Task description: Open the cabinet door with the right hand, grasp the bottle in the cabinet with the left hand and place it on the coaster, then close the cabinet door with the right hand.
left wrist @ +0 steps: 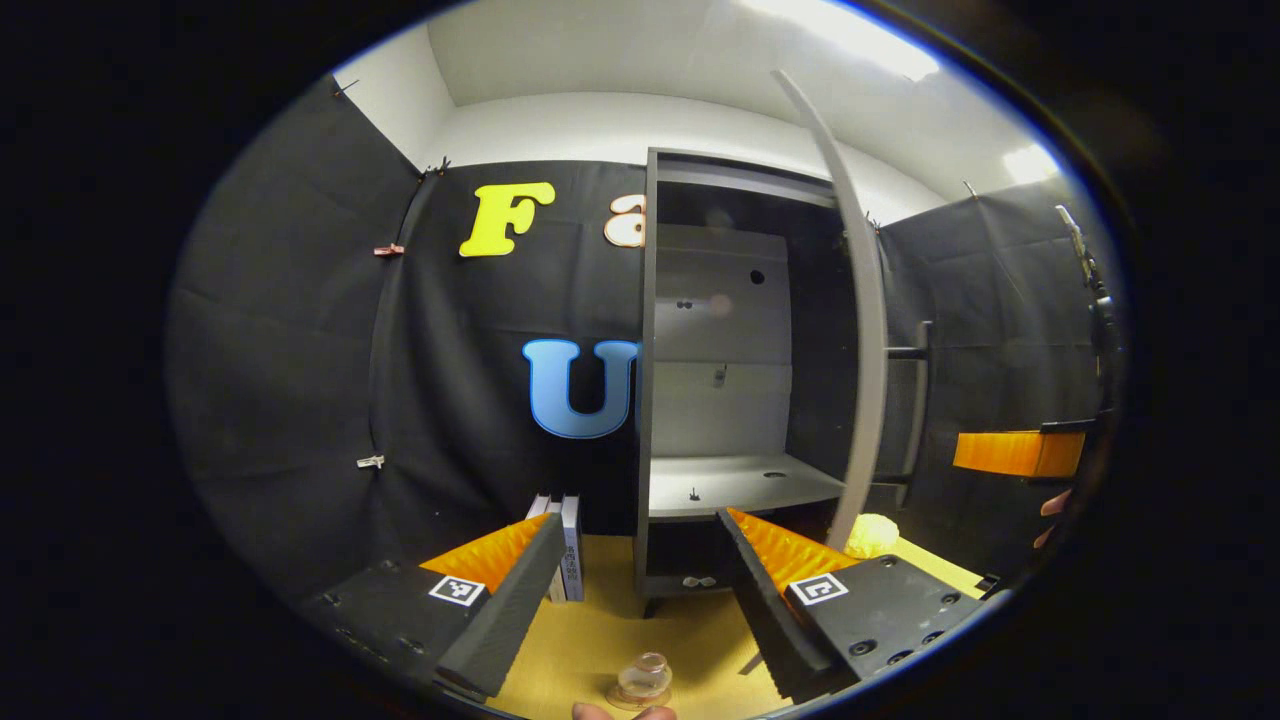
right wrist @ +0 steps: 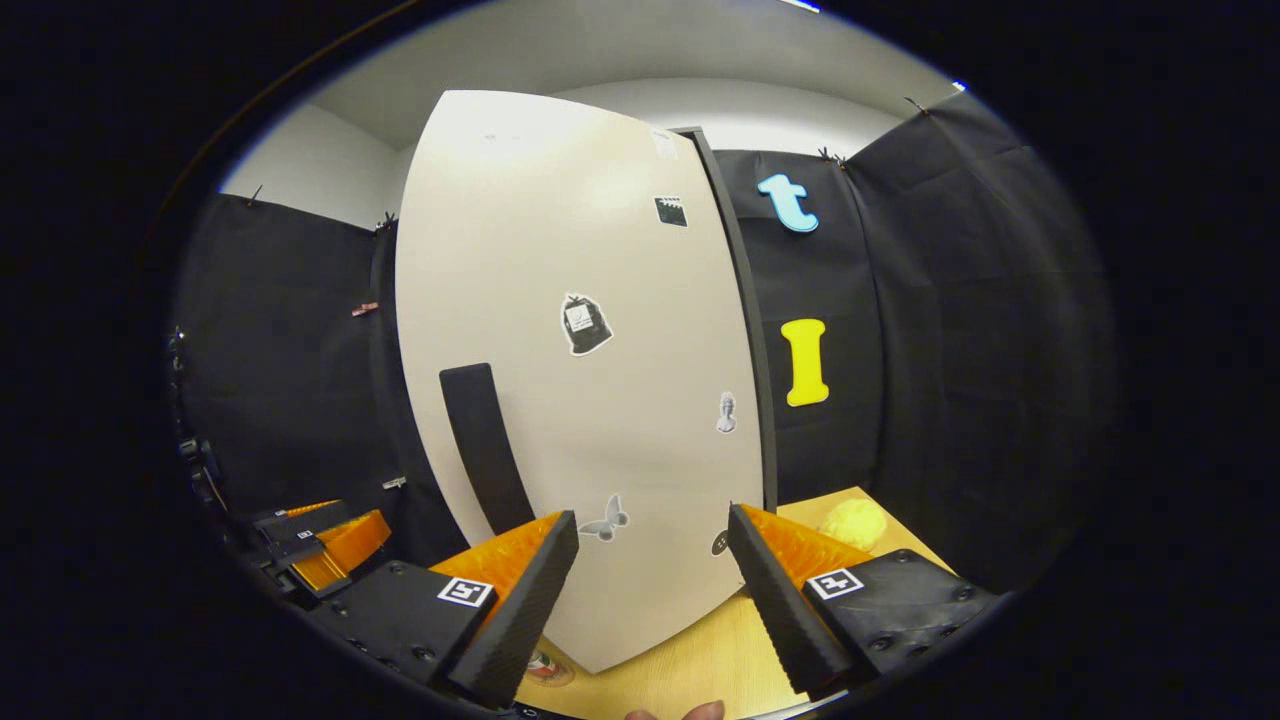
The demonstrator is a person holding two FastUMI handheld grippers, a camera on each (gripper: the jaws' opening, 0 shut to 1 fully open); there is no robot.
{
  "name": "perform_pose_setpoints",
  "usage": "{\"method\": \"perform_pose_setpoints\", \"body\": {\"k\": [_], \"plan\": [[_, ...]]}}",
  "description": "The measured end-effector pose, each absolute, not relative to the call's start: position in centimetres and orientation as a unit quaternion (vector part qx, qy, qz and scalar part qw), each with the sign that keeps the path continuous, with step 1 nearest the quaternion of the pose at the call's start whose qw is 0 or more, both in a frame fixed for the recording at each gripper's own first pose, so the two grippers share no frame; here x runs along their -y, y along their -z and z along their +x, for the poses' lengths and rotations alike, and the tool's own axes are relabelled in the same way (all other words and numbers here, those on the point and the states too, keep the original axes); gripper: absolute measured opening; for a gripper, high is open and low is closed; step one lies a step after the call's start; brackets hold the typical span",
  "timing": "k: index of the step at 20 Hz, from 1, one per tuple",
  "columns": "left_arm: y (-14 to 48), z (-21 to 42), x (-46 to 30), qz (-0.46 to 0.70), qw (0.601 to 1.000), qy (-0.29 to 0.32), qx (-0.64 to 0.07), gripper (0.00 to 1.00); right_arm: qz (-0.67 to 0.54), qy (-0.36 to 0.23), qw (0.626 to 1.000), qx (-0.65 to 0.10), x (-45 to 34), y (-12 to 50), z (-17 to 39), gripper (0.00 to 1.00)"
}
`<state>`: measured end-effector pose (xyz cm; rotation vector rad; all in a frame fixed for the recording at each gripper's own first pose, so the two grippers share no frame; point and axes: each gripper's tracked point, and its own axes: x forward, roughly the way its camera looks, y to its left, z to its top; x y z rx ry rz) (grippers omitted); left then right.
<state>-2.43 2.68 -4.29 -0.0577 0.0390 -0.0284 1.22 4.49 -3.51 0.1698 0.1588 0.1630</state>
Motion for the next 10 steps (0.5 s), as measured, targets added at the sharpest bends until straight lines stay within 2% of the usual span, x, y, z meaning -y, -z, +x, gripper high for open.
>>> {"method": "perform_pose_setpoints", "body": {"k": [10], "plan": [[3.7,-2.1,-1.3,-0.021,0.999,0.031,-0.014,0.95,0.044,-0.014,0.998,-0.052,0.7,3.1,0.7,0.98]]}}
